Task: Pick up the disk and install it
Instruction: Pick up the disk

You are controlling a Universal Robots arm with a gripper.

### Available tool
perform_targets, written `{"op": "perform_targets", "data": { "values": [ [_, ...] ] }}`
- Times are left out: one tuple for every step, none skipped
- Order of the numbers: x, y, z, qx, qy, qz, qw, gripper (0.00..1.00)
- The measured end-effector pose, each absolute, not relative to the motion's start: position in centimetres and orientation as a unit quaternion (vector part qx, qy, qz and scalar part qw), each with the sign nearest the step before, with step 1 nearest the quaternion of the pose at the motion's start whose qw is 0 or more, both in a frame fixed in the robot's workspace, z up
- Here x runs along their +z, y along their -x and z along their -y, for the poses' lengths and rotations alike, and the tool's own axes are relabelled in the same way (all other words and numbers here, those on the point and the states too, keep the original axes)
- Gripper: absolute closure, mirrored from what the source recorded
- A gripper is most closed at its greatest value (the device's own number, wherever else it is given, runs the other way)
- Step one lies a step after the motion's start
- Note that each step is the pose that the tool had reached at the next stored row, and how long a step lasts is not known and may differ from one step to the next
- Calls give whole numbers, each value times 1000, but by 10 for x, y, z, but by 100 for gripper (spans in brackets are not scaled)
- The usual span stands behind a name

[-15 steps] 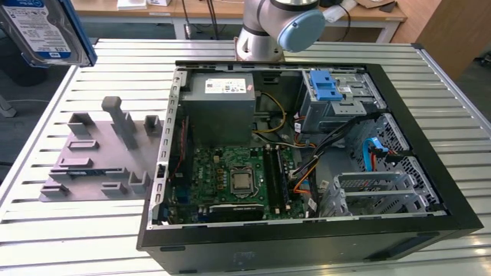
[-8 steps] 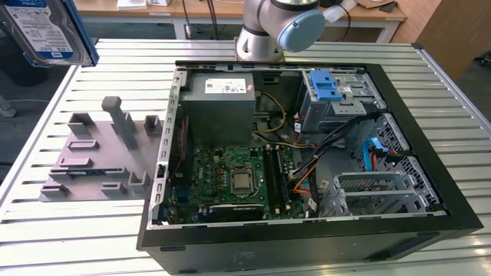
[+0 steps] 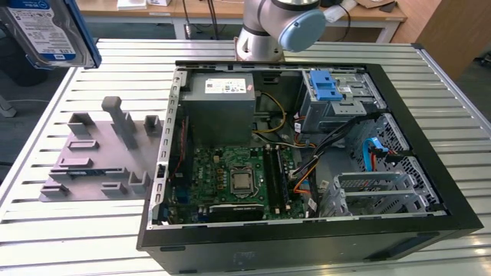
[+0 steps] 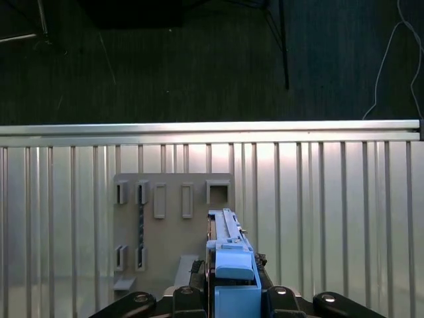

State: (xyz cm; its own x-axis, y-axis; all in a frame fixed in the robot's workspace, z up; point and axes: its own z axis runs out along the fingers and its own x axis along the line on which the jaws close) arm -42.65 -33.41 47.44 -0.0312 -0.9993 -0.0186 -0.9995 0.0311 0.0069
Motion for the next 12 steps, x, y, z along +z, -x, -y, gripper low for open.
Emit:
{"op": "perform_targets", "data": {
  "values": [
    [474, 426, 335, 9, 696, -718, 4, 63],
    [474, 425, 337, 9, 696, -718, 4, 63],
    [474, 424, 338, 9, 696, -718, 4, 63],
    [475, 424, 339, 9, 696, -718, 4, 63],
    [475, 423, 340, 9, 696, -718, 4, 63],
    [474, 422, 342, 9, 696, -718, 4, 63],
    [475, 422, 343, 9, 696, -718, 4, 63],
    [474, 421, 344, 9, 696, -718, 4, 63],
    [475, 420, 344, 9, 696, -718, 4, 63],
    [475, 420, 344, 9, 696, -718, 4, 63],
    [475, 418, 345, 9, 696, -718, 4, 63],
    [475, 417, 345, 9, 696, -718, 4, 63]
  ]
}}
